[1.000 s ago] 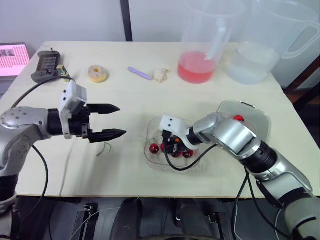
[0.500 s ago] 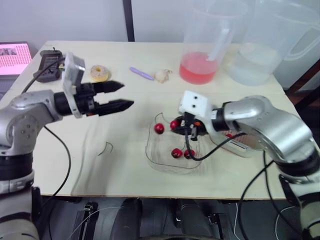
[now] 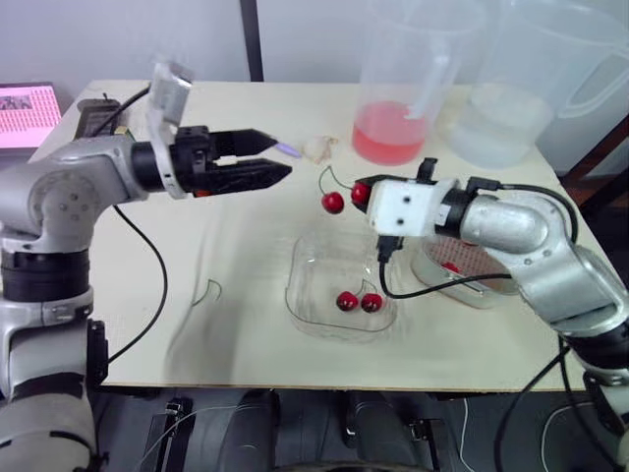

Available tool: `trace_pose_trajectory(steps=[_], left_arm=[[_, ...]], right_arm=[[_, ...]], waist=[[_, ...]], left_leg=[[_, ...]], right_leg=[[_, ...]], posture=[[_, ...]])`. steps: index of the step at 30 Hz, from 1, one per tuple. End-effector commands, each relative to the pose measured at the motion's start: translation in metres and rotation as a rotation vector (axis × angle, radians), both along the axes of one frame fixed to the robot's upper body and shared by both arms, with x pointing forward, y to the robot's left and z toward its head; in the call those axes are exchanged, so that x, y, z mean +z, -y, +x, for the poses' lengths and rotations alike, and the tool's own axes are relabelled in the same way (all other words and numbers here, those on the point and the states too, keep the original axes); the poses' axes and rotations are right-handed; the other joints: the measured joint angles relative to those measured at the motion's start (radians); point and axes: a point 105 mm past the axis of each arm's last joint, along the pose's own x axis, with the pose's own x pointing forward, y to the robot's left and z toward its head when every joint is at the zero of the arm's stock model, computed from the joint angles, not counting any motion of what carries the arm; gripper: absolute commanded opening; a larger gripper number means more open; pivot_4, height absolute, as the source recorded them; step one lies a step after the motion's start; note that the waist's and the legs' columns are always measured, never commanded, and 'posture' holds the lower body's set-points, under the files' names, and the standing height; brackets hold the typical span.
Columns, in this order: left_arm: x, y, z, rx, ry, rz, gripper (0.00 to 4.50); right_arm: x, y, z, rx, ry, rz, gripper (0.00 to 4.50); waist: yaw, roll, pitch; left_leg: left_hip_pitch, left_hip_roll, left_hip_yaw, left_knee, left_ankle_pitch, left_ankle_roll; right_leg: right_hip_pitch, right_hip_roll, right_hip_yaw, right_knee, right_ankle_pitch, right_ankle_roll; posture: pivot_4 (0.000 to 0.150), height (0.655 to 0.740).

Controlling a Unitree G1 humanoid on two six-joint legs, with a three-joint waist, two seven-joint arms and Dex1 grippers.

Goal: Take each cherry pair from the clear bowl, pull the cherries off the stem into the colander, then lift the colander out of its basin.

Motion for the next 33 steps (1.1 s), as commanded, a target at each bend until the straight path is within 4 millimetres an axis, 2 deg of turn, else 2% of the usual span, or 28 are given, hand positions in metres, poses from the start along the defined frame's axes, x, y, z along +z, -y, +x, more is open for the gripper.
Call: trace_pose_trajectory(steps=[1, 7, 11, 18, 21, 28, 33], left_arm=[[0.013, 0.008, 0.0, -0.019, 0.096, 0.008, 4.5], [0.01, 0.017, 0.002, -0.036, 0.116, 0.008, 4.5], [0.016, 0.017, 0.008, -0.014, 0.114, -0.015, 4.5], [0.014, 0.02, 0.009, -0.025, 0.097, -0.011, 4.5], [0.012, 0.022, 0.005, -0.059, 0.081, -0.005, 3.64], [0.01, 0.024, 0.002, -0.086, 0.067, 0.011, 0.06], [0.009, 0.023, -0.002, -0.107, 0.056, 0.017, 0.06]], right_arm=[[0.029, -0.008, -0.003, 0.04, 0.236, -0.026, 0.82], [0.033, -0.021, -0.004, 0.082, 0.284, -0.015, 0.82], [0.031, -0.028, -0.006, 0.108, 0.286, -0.028, 0.82], [0.032, -0.038, -0.011, 0.14, 0.283, -0.013, 0.82], [0.03, -0.039, -0.011, 0.141, 0.276, -0.023, 0.82], [0.028, -0.04, -0.012, 0.155, 0.27, -0.033, 0.82], [0.024, -0.04, -0.012, 0.164, 0.263, -0.052, 0.82]], waist=[[0.0, 0.0, 0.0], [0.002, 0.0, 0.0], [0.003, 0.0, 0.0], [0.003, 0.0, 0.0], [0.004, 0.0, 0.0], [0.003, 0.0, 0.0], [0.003, 0.0, 0.0]], left_leg=[[0.0, 0.0, 0.0, 0.0, 0.0, 0.0], [0.0, 0.0, -0.001, 0.0, 0.0, 0.0], [0.0, 0.0, -0.001, 0.0, 0.0, 0.0], [0.0, 0.0, -0.001, 0.0, 0.0, 0.0], [0.0, 0.0, -0.001, 0.0, 0.0, 0.0], [0.0, 0.0, -0.001, 0.0, 0.0, 0.0], [0.0, 0.0, -0.001, 0.0, 0.0, 0.0]], right_leg=[[0.0, 0.0, 0.0, 0.0, 0.0, 0.0], [0.0, 0.0, 0.0, 0.0, 0.0, 0.0], [0.0, 0.001, 0.0, 0.001, 0.0, 0.0], [0.0, 0.001, 0.0, 0.001, 0.0, 0.0], [0.0, 0.001, 0.0, 0.001, 0.0, 0.0], [0.0, 0.001, 0.0, 0.001, 0.0, 0.0], [0.0, 0.001, 0.0, 0.001, 0.0, 0.0]], posture=[[0.15, 0.7321], [0.15, 0.7321], [0.15, 0.7321], [0.15, 0.7321], [0.15, 0.7321], [0.15, 0.7321], [0.15, 0.7321]])
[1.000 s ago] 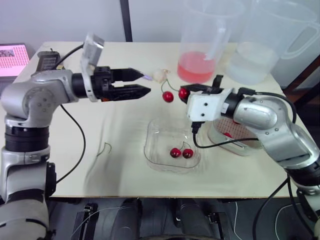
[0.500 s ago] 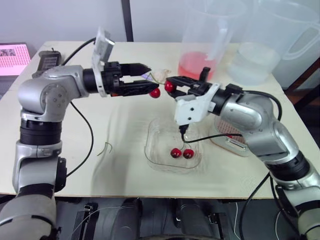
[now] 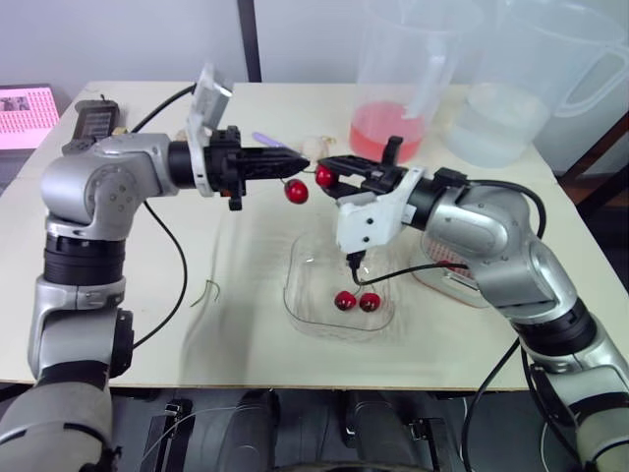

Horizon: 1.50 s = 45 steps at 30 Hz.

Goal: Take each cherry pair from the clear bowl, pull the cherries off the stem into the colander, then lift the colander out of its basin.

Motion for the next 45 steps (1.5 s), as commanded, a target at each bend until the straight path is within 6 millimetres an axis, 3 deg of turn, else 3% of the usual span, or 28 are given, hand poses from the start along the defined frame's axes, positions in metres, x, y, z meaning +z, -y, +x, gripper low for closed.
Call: trace_pose_trajectory(steps=[1, 3, 8, 10, 14, 18, 20, 22, 31, 41, 45], left_arm=[[0.012, 0.003, -0.01, -0.043, 0.054, 0.009, 0.06], [0.01, 0.003, -0.011, -0.05, 0.052, 0.015, 0.06], [0.009, 0.002, -0.01, -0.04, 0.055, 0.017, 0.0], [0.013, 0.002, -0.007, -0.025, 0.069, -0.002, 0.0], [0.015, 0.004, -0.008, -0.032, 0.096, 0.004, 0.0], [0.009, 0.008, -0.012, -0.053, 0.123, 0.046, 0.0], [0.005, 0.012, -0.013, -0.059, 0.154, 0.078, 0.0], [0.006, 0.015, -0.015, -0.068, 0.167, 0.082, 0.0], [0.007, 0.025, -0.026, -0.138, 0.199, 0.102, 0.0], [0.003, 0.026, -0.028, -0.154, 0.175, 0.099, 0.0], [0.003, 0.026, -0.029, -0.157, 0.173, 0.099, 0.0]], right_arm=[[0.013, 0.0, -0.005, 0.012, 0.05, 0.015, 0.82], [0.013, 0.002, -0.004, 0.011, 0.032, 0.028, 0.82], [0.019, 0.009, -0.005, 0.004, -0.031, 0.061, 3.12], [0.023, 0.018, -0.01, 0.02, -0.181, 0.12, 4.03], [0.018, 0.034, -0.028, 0.064, -0.547, 0.188, 4.03], [0.029, 0.041, -0.033, 0.077, -0.861, 0.424, 4.03], [0.024, 0.045, -0.037, 0.057, -1.09, 0.408, 4.03], [0.03, 0.046, -0.04, 0.073, -1.207, 0.446, 4.03], [0.032, 0.037, -0.024, 0.032, -1.134, 0.468, 4.03], [0.018, 0.025, -0.023, 0.047, -1.149, 0.427, 4.03], [0.017, 0.022, -0.021, 0.052, -1.159, 0.439, 2.91]], waist=[[0.0, 0.0, 0.0], [0.0, 0.0, 0.0], [0.001, 0.0, 0.0], [0.002, 0.0, 0.0], [0.003, 0.0, 0.0], [-0.001, 0.0, 0.0], [-0.002, 0.001, 0.001], [0.0, 0.001, 0.001], [0.001, 0.001, 0.001], [0.0, 0.001, 0.001], [0.0, 0.001, 0.001]], left_leg=[[0.0, 0.0, 0.0, 0.0, 0.0, 0.0], [0.0, 0.0, 0.0, 0.0, 0.0, 0.0], [0.0, 0.0, 0.0, 0.0, 0.0, 0.0], [0.0, 0.0, 0.0, 0.0, 0.0, 0.0], [0.0, 0.0, -0.001, 0.0, 0.0, 0.0], [0.001, 0.0, -0.001, 0.0, 0.0, 0.0], [0.002, 0.0, -0.001, 0.0, 0.0, 0.0], [0.002, 0.0, -0.001, 0.0, 0.0, 0.0], [0.001, 0.0, -0.001, -0.001, 0.0, 0.0], [0.001, 0.0, -0.001, 0.0, 0.0, 0.0], [0.001, 0.0, -0.001, 0.0, 0.0, 0.0]], right_leg=[[0.0, 0.0, 0.0, 0.0, 0.0, 0.0], [0.0, 0.0, 0.0, 0.0, 0.0, 0.0], [0.0, 0.0, 0.0, 0.0, 0.0, 0.0], [0.0, 0.0, 0.0, 0.0, 0.0, 0.0], [0.001, 0.0, 0.0, 0.0, 0.0, 0.0], [0.002, 0.0, -0.001, 0.0, 0.0, 0.0], [0.002, 0.0, -0.001, 0.001, 0.0, 0.0], [0.002, 0.0, -0.001, 0.001, 0.0, 0.0], [0.002, 0.0, -0.001, -0.001, 0.0, 0.0], [0.001, 0.0, -0.001, 0.0, 0.0, 0.0], [0.001, 0.0, -0.001, 0.0, 0.0, 0.0]], posture=[[0.15, 0.7321], [0.15, 0.7321], [0.15, 0.7321], [0.15, 0.7321], [0.15, 0.7321], [0.15, 0.7321], [0.15, 0.7321], [0.15, 0.7321], [0.15, 0.7321], [0.15, 0.7321], [0.15, 0.7321]])
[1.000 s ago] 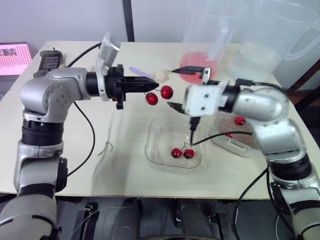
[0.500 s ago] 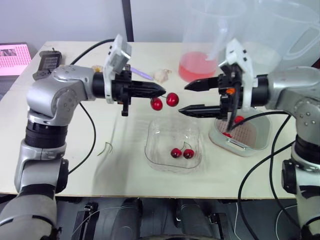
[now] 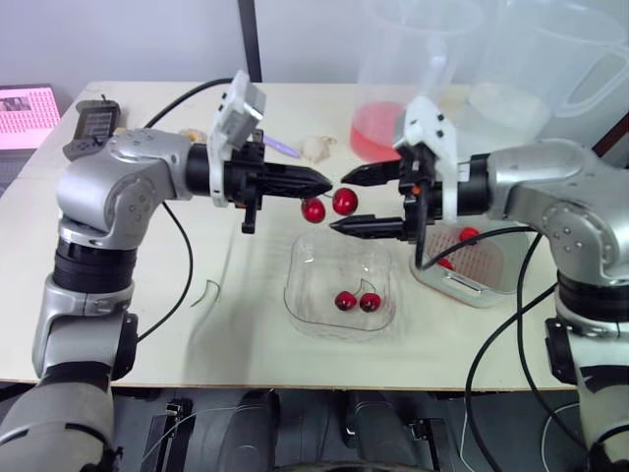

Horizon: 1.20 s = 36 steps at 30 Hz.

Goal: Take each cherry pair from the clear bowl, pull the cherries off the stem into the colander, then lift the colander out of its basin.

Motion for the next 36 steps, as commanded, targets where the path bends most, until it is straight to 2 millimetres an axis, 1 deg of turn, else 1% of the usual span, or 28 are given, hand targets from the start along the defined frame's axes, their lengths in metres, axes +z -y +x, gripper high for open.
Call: trace_pose_trajectory(steps=[1, 2, 11, 21, 24, 31, 36], left_arm=[[0.006, 0.002, -0.007, -0.024, 0.033, -0.002, 0.0], [0.006, 0.002, -0.007, -0.026, 0.033, -0.002, 0.0], [0.004, 0.002, -0.009, -0.03, 0.026, -0.003, 0.0], [0.004, 0.003, -0.009, -0.028, 0.033, -0.004, 0.0], [0.004, 0.004, -0.009, -0.029, 0.036, -0.007, 0.0], [0.004, 0.004, -0.008, -0.032, 0.033, -0.013, 0.0], [0.005, 0.004, -0.008, -0.031, 0.037, -0.014, 0.0]], right_arm=[[0.008, -0.003, -0.002, 0.017, 0.031, 0.027, 2.36], [0.007, -0.004, -0.003, 0.023, 0.032, 0.021, 1.89], [0.005, -0.006, -0.003, 0.027, 0.033, 0.023, 1.89], [0.005, -0.003, -0.003, 0.02, 0.025, 0.021, 1.89], [0.006, -0.004, -0.005, 0.029, 0.023, 0.024, 1.15], [0.002, -0.002, -0.009, 0.04, 0.002, 0.004, 1.15], [-0.008, 0.009, -0.008, 0.014, -0.032, -0.035, 1.15]], waist=[[0.0, 0.0, 0.0], [0.0, 0.0, 0.0], [0.0, 0.0, 0.0], [0.0, 0.0, 0.0], [0.0, 0.0, 0.0], [0.0, 0.0, 0.0], [0.001, 0.0, 0.0]], left_leg=[[0.0, 0.0, 0.0, 0.0, 0.0, 0.0], [0.0, 0.0, 0.0, 0.0, 0.0, 0.0], [0.0, 0.0, 0.0, 0.0, 0.0, 0.0], [0.0, 0.0, 0.0, 0.0, 0.0, 0.0], [0.0, 0.0, 0.0, 0.0, 0.0, 0.0], [0.0, 0.0, 0.0, 0.0, 0.0, 0.0], [0.0, 0.0, 0.0, 0.0, 0.0, 0.0]], right_leg=[[0.0, 0.0, 0.0, 0.0, 0.0, 0.0], [0.0, 0.0, 0.0, 0.0, 0.0, 0.0], [0.0, 0.0, 0.0, 0.0, 0.0, 0.0], [0.0, 0.0, 0.0, 0.0, 0.0, 0.0], [0.0, 0.0, 0.0, 0.0, 0.0, 0.0], [0.0, 0.0, 0.0, 0.0, 0.0, 0.0], [0.0, 0.0, 0.0, 0.0, 0.0, 0.0]], posture=[[0.15, 0.7321], [0.15, 0.7321], [0.15, 0.7321], [0.15, 0.7321], [0.15, 0.7321], [0.15, 0.7321], [0.15, 0.7321]])
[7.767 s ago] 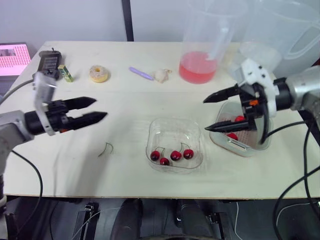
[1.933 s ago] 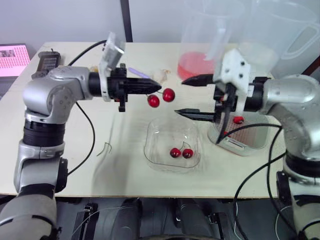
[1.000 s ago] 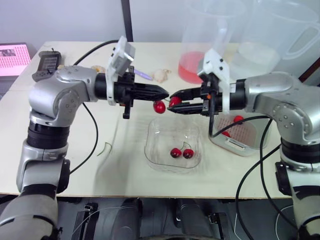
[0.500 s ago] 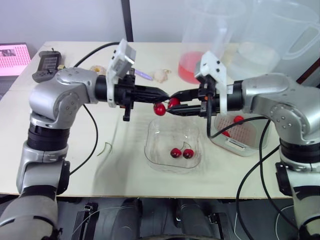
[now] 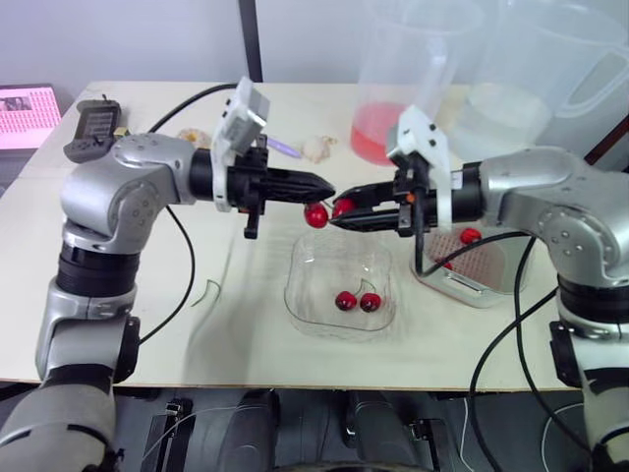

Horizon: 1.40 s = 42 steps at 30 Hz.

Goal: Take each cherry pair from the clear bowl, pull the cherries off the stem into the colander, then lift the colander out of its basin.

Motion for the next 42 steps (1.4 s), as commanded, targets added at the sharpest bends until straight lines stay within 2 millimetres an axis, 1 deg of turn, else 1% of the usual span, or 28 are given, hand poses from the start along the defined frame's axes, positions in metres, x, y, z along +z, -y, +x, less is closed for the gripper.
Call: trace_pose_trajectory(steps=[1, 8, 12, 16, 18, 21, 23, 25, 27, 29, 32, 34, 35, 37, 39, 40, 42], left_arm=[[0.011, -0.001, -0.004, -0.007, 0.049, -0.022, 0.0], [0.012, -0.001, -0.004, -0.008, 0.05, -0.025, 0.0], [0.012, -0.001, -0.003, -0.007, 0.051, -0.026, 0.0], [0.013, -0.001, -0.003, -0.006, 0.054, -0.03, 0.0], [0.013, -0.001, -0.003, 0.0, 0.056, -0.034, 0.0], [0.013, -0.001, -0.001, 0.007, 0.063, -0.04, 0.0], [0.013, 0.0, 0.0, 0.012, 0.072, -0.053, 0.0], [0.015, 0.001, 0.001, 0.018, 0.082, -0.07, 0.0], [0.016, 0.002, 0.002, 0.022, 0.09, -0.084, 0.0], [0.016, 0.003, 0.002, 0.025, 0.093, -0.091, 0.0], [0.015, 0.005, 0.003, 0.03, 0.096, -0.102, 0.0], [0.016, 0.007, 0.004, 0.033, 0.097, -0.112, 0.0], [0.016, 0.007, 0.004, 0.034, 0.097, -0.114, 0.0], [0.016, 0.008, 0.004, 0.036, 0.097, -0.119, 0.0], [0.017, 0.008, 0.004, 0.038, 0.095, -0.126, 0.0], [0.018, 0.008, 0.005, 0.039, 0.095, -0.129, 0.0], [0.02, 0.008, 0.007, 0.05, 0.103, -0.139, 0.0]], right_arm=[[-0.002, 0.009, -0.002, -0.013, 0.002, -0.019, 1.15], [-0.008, 0.02, 0.002, -0.058, -0.015, -0.034, 1.15], [-0.008, 0.025, 0.004, -0.077, -0.018, -0.035, 1.15], [-0.005, 0.037, 0.008, -0.116, -0.011, -0.038, 1.15], [0.0, 0.05, 0.013, -0.163, 0.01, -0.043, 1.15], [0.001, 0.077, 0.02, -0.239, 0.059, -0.119, 1.15], [-0.002, 0.106, 0.028, -0.329, 0.08, -0.192, 1.15], [-0.014, 0.139, 0.032, -0.413, 0.09, -0.319, 1.15], [-0.03, 0.163, 0.033, -0.458, 0.068, -0.408, 1.15], [-0.042, 0.176, 0.033, -0.476, 0.057, -0.466, 1.15], [-0.062, 0.187, 0.033, -0.502, 0.02, -0.502, 1.15], [-0.074, 0.192, 0.034, -0.513, 0.006, -0.528, 2.03], [-0.076, 0.193, 0.034, -0.515, 0.004, -0.531, 2.28], [-0.072, 0.192, 0.034, -0.519, 0.01, -0.518, 3.18], [-0.063, 0.19, 0.034, -0.515, 0.021, -0.502, 4.1], [-0.058, 0.188, 0.035, -0.511, 0.031, -0.487, 4.48], [-0.04, 0.181, 0.041, -0.509, 0.089, -0.429, 4.48]], waist=[[0.0, 0.0, 0.0], [-0.003, 0.0, 0.0], [-0.001, 0.0, 0.0], [0.0, 0.0, 0.0], [0.001, 0.0, 0.0], [0.003, 0.0, 0.0], [0.003, 0.0, 0.0], [0.003, 0.0, 0.0], [0.001, 0.0, 0.0], [-0.003, 0.0, 0.0], [-0.007, 0.001, 0.0], [-0.005, 0.001, 0.0], [-0.004, 0.001, 0.0], [-0.003, 0.001, 0.0], [-0.002, 0.001, 0.0], [-0.002, 0.001, 0.0], [-0.004, 0.001, 0.0]], left_leg=[[0.0, 0.0, 0.0, 0.0, 0.0, 0.0], [0.0, 0.0, 0.0, 0.0, 0.0, 0.0], [0.0, 0.0, 0.0, 0.0, 0.0, 0.0], [0.0, 0.0, 0.0, 0.0, 0.0, 0.0], [0.0, 0.0, 0.0, 0.0, 0.0, 0.0], [-0.001, 0.0, 0.0, 0.0, 0.0, 0.0], [-0.001, 0.0, 0.001, 0.0, 0.0, 0.0], [-0.001, 0.0, 0.001, 0.0, 0.0, 0.0], [-0.001, -0.001, 0.001, 0.0, 0.0, 0.0], [0.0, -0.001, 0.001, 0.0, 0.0, 0.0], [0.0, 0.0, 0.002, 0.0, 0.0, 0.0], [0.001, 0.0, 0.001, 0.0, 0.0, 0.0], [0.001, 0.0, 0.001, 0.0, 0.0, 0.0], [0.0, 0.0, 0.002, 0.0, 0.0, 0.0], [0.0, 0.0, 0.001, 0.0, 0.0, 0.0], [0.0, 0.0, 0.001, 0.0, 0.0, 0.0], [0.0, 0.0, 0.001, 0.0, 0.0, 0.0]], right_leg=[[0.0, 0.0, 0.0, 0.0, 0.0, 0.0], [0.0, 0.0, 0.0, 0.0, 0.0, 0.0], [0.0, 0.0, 0.0, 0.0, 0.0, 0.0], [0.0, 0.0, 0.0, 0.0, 0.0, 0.0], [0.0, 0.0, 0.0, 0.0, 0.0, 0.0], [0.0, 0.0, 0.0, -0.001, 0.0, 0.0], [0.0, -0.001, 0.0, -0.002, 0.0, 0.0], [0.0, -0.001, 0.0, -0.002, 0.0, 0.0], [0.0, -0.001, 0.0, -0.002, 0.0, 0.0], [0.0, -0.001, 0.001, -0.002, 0.0, 0.0], [0.0, 0.0, 0.001, -0.001, 0.0, 0.0], [0.0, 0.0, 0.001, 0.0, 0.0, 0.0], [0.0, 0.0, 0.001, 0.0, 0.0, 0.0], [0.0, 0.0, 0.001, 0.0, 0.0, 0.0], [0.0, 0.0, 0.001, 0.0, 0.0, 0.0], [0.0, 0.0, 0.001, 0.0, 0.0, 0.0], [0.0, 0.0, 0.001, 0.0, 0.0, 0.0]], posture=[[0.15, 0.7321], [0.15, 0.7321], [0.15, 0.7321], [0.15, 0.7321], [0.15, 0.7321], [0.15, 0.7321], [0.15, 0.7321], [0.15, 0.7321], [0.15, 0.7321], [0.15, 0.7321], [0.15, 0.7321], [0.15, 0.7321], [0.15, 0.7321], [0.15, 0.7321], [0.15, 0.7321], [0.15, 0.7321], [0.15, 0.7321]])
